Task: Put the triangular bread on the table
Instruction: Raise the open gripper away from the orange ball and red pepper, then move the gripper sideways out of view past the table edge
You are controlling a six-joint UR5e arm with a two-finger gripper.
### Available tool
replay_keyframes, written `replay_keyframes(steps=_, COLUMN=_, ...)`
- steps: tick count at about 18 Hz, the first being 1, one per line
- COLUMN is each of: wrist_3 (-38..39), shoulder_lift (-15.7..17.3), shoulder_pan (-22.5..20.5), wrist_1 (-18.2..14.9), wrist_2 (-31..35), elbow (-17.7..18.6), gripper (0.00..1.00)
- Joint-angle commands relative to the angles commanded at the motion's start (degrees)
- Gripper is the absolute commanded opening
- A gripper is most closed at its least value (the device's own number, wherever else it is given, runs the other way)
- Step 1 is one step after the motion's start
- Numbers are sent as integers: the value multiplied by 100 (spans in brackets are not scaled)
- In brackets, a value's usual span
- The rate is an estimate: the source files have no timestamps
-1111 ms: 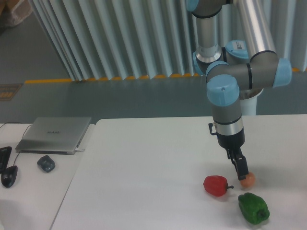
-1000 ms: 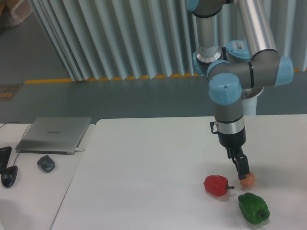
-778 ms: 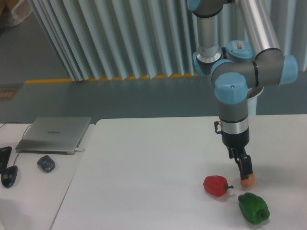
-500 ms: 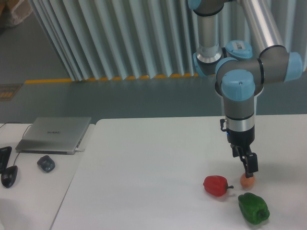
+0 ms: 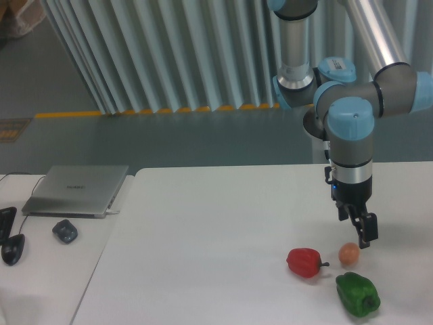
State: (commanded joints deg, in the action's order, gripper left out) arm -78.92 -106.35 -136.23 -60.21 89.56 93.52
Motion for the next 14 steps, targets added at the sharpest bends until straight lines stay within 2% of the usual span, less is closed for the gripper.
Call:
replay_keyframes(steps=4, wrist_3=-35, shoulder_lift=53, shoulder_pan=-263, wrist_1=18, wrist_2=184, elbow=-52, gripper=100)
replay_keyframes(steps=7, wrist_3=-79, shoulder_lift=62, shoulder_pan=-641, wrist_1=-17, wrist_2=115, elbow=-368, gripper=100)
replay_keyframes(steps=10, wrist_3=-62, shoulder_lift=62, shoulder_pan=-922, wrist_1=-9, wrist_2=-62, elbow=-518, gripper=100)
replay_keyframes(steps=14, wrist_3=0, shoulder_lift=9, shoulder_pan=-1318, wrist_1=-17, wrist_2=-53, elbow=-545, gripper=100)
